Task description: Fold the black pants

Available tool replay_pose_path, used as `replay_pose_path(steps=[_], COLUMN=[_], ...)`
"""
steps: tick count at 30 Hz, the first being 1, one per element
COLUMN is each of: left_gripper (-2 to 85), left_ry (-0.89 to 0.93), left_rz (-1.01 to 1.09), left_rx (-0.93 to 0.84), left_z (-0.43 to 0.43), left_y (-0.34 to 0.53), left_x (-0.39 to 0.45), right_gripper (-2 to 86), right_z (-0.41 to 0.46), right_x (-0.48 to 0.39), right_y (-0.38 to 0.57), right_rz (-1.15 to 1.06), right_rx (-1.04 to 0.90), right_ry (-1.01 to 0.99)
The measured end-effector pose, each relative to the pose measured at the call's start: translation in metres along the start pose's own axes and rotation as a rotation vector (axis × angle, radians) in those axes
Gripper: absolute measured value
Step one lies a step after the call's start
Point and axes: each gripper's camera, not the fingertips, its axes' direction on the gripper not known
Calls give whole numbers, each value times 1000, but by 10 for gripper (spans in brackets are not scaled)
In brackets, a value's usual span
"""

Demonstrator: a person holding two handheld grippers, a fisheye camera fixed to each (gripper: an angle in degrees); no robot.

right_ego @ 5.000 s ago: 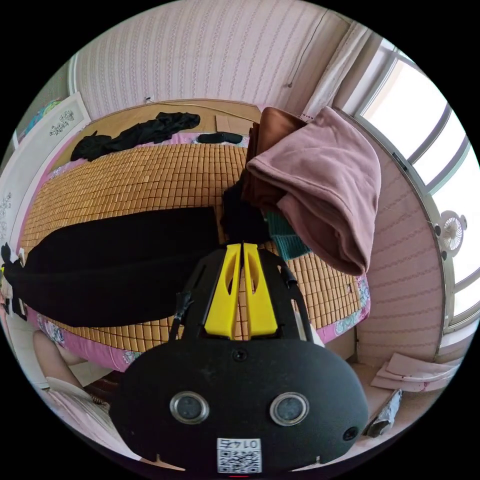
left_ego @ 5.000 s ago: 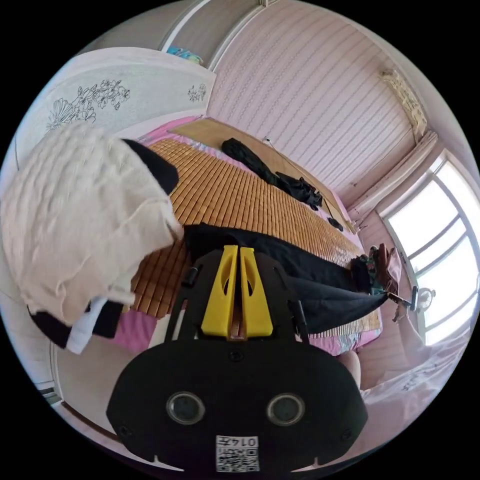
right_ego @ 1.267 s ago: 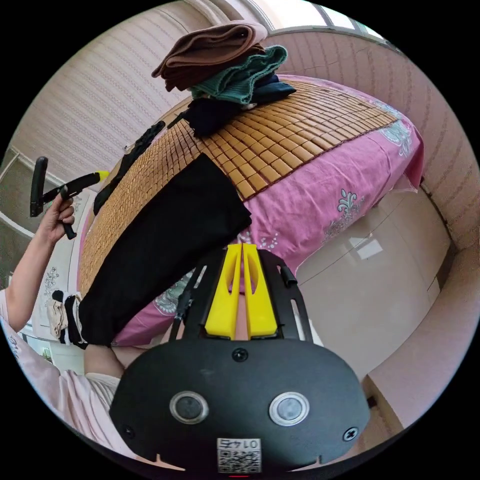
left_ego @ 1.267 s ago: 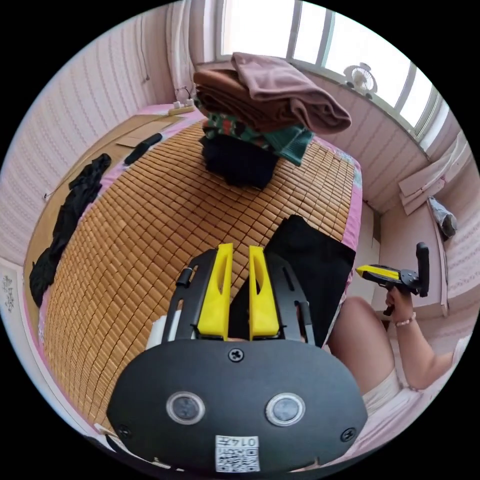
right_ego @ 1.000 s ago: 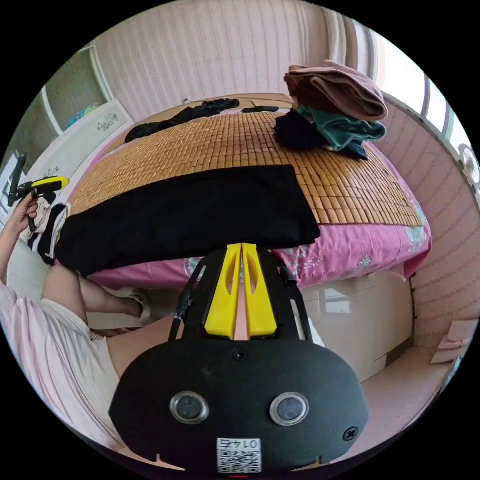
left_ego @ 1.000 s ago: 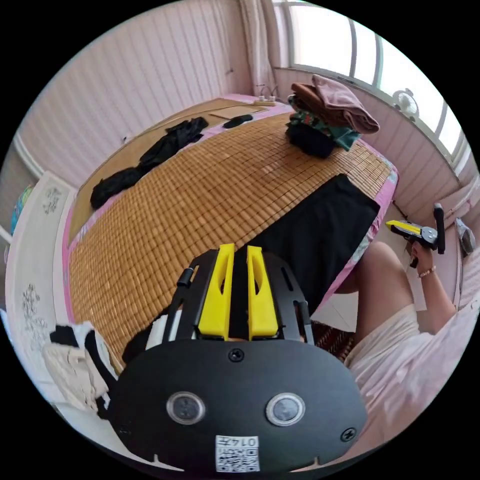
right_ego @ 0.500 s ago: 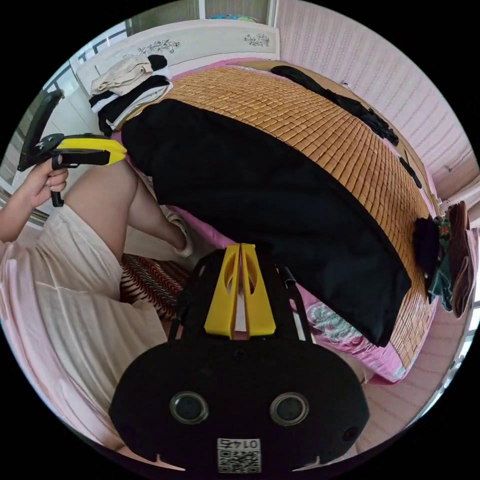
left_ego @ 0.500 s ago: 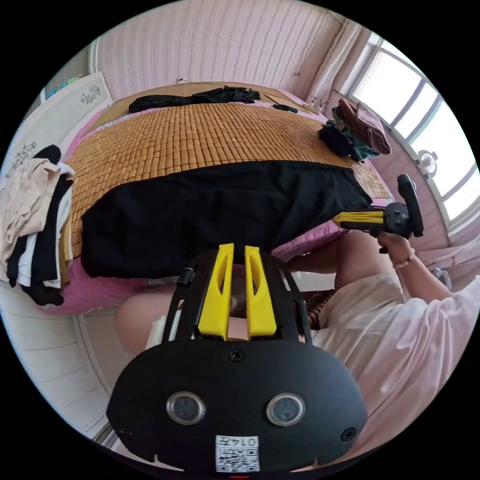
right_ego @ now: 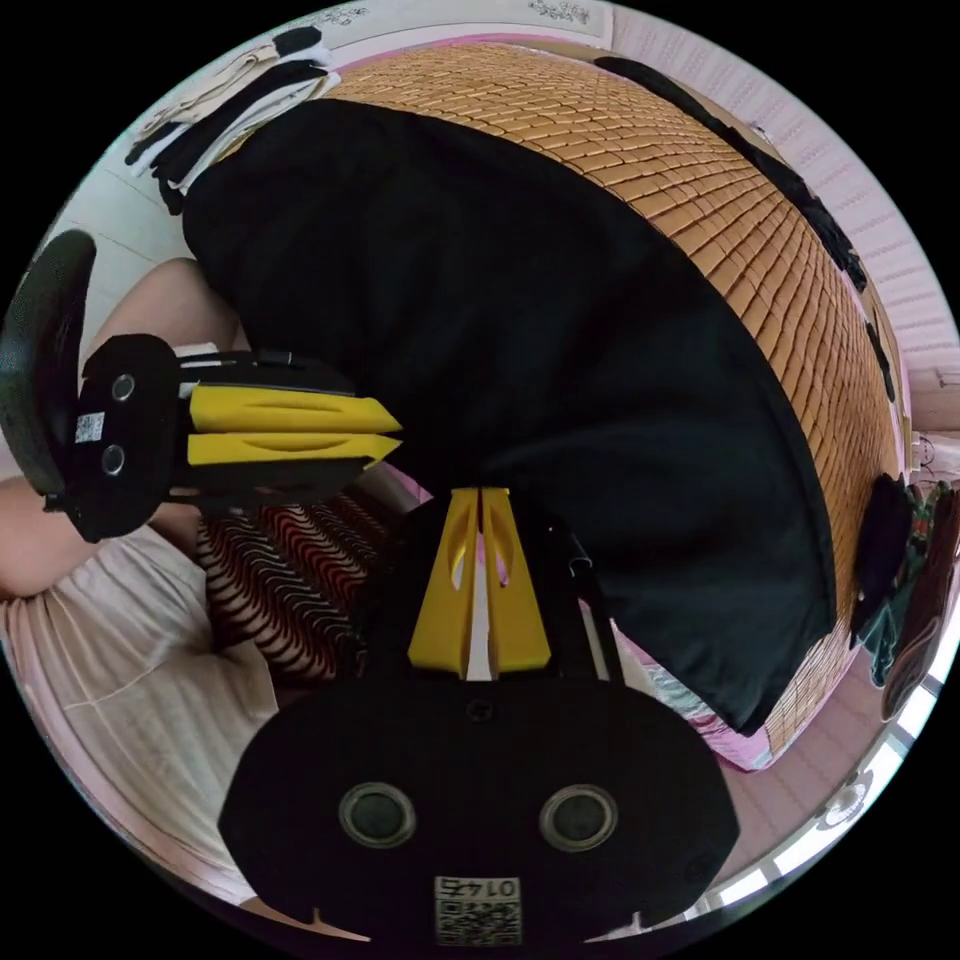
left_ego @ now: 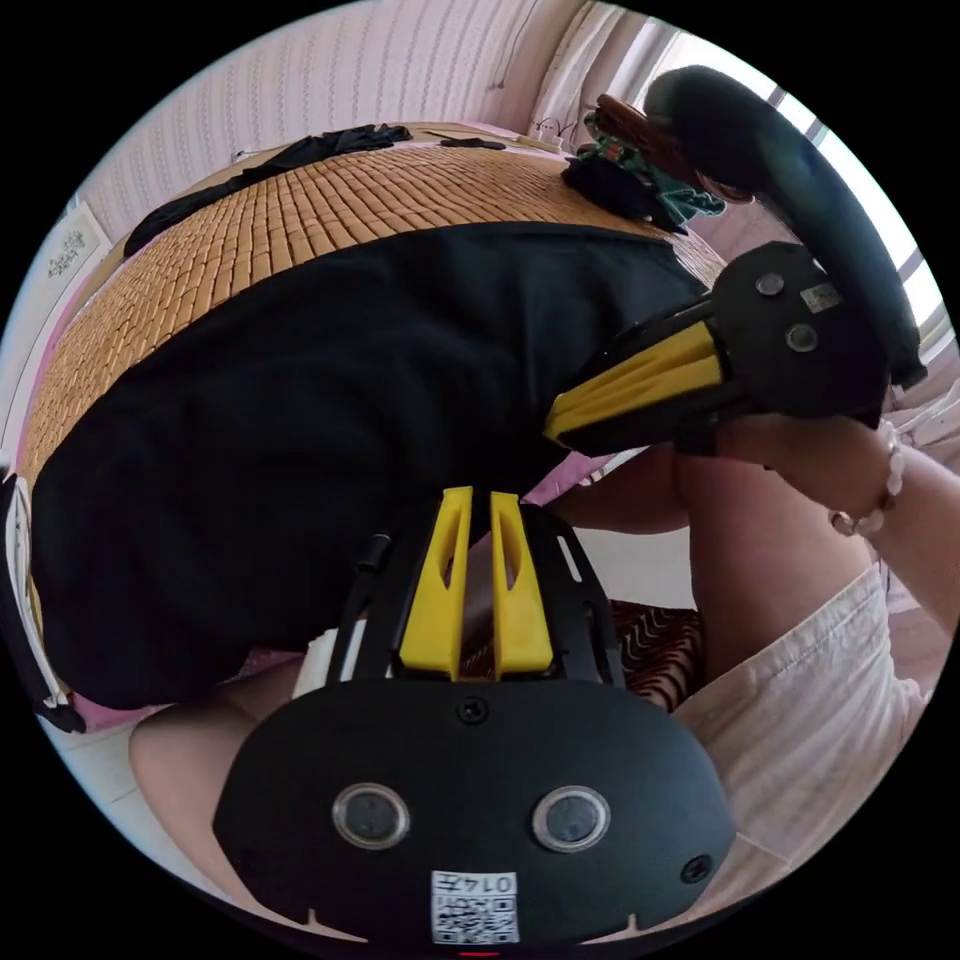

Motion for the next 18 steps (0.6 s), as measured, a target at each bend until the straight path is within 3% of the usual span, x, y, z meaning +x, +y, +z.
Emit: replay_pose_path(steps=[2,6,11,18], left_gripper=[-1,-8,-10,-10], left_ry=[-14,12,16,27], left_rz=[26,34,70,199], left_rx=[23,-8,5,172], left_z=[0,-7,-42,-97], left_y=[9,11,20,31], left_x=[-3,-15,-21,-22], right_gripper=[-10,-10,-10,-10], right_z=[21,12,-34,-102], right_x=[1,-9,-24,-8], right_y=[-19,-46,-49,-84], right_rz=[-14,-59,-112,-105], right_rx=[-123,-169,-121,41], right_ry=[-91,-64,14,129])
